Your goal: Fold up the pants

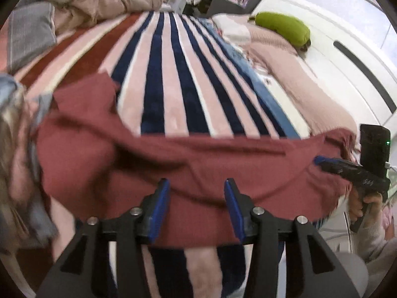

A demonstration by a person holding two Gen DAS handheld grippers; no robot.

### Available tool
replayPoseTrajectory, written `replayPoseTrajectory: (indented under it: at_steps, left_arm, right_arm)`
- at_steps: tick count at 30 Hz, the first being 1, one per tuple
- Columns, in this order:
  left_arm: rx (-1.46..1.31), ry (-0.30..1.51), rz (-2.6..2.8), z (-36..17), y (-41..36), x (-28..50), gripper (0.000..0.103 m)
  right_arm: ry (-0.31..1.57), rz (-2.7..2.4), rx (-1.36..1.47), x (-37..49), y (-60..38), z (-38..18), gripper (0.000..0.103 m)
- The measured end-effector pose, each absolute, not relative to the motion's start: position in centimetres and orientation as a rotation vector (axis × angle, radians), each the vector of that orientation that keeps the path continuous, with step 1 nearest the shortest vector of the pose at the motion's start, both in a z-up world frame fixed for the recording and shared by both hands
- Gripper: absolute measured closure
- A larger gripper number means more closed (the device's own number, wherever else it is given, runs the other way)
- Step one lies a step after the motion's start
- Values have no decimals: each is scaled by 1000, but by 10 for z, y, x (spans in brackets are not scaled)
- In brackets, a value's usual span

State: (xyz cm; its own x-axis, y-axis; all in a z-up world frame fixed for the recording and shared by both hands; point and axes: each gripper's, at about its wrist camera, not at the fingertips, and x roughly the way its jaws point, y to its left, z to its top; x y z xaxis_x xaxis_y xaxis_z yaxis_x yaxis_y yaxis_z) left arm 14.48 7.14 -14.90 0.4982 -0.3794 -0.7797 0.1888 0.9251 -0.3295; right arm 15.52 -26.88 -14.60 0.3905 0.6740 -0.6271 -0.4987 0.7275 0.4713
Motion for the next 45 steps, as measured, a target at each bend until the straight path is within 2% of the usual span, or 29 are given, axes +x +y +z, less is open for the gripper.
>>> replayPoseTrajectory:
  at_steps: [1, 2, 6, 21, 24, 26, 30, 32, 35, 39, 41, 43, 45]
  left_arm:
    - [-207, 1015, -353, -156, 69, 143, 77]
    - [-204, 1031, -353, -162, 67, 142, 81]
    - [-198, 1034, -357, -171, 63, 147, 82]
    - [-225, 946, -372, -165, 65, 211, 81]
    - [-230, 927, -348, -165, 69, 220, 74]
    - [-229, 901, -318, -161, 73, 222, 57]
    - [-199, 846, -297, -142, 75, 217, 50]
    - [-170, 832, -328, -133, 69, 208, 43]
    - [-141, 830, -365, -127, 59, 194, 42]
    - [-161, 840, -432, -126, 41, 180, 41]
    - [-165, 838, -447, -126, 31, 175, 41]
    - [-173, 838, -469, -126, 18, 171, 41]
    - [-186, 842, -487, -125, 7, 168, 41]
  right_arm:
    - [946, 780, 180, 153, -252, -158, 91]
    - [975, 788, 149, 152, -242, -167, 94]
    - [1036, 768, 69, 157, -216, -192, 94]
    - [1006, 646, 25, 214, -208, -186, 98]
    - [999, 609, 18, 221, -210, -187, 98]
    - [1000, 597, 20, 225, -213, -187, 97]
    - [974, 573, 33, 222, -225, -175, 91]
    - [939, 551, 37, 215, -243, -160, 89]
    - [892, 457, 22, 197, -281, -137, 76]
    - [852, 242, -18, 158, -347, -113, 66]
    - [841, 134, -23, 132, -382, -106, 56]
    - [842, 38, -37, 108, -409, -105, 51]
    - [847, -20, -38, 90, -428, -109, 51]
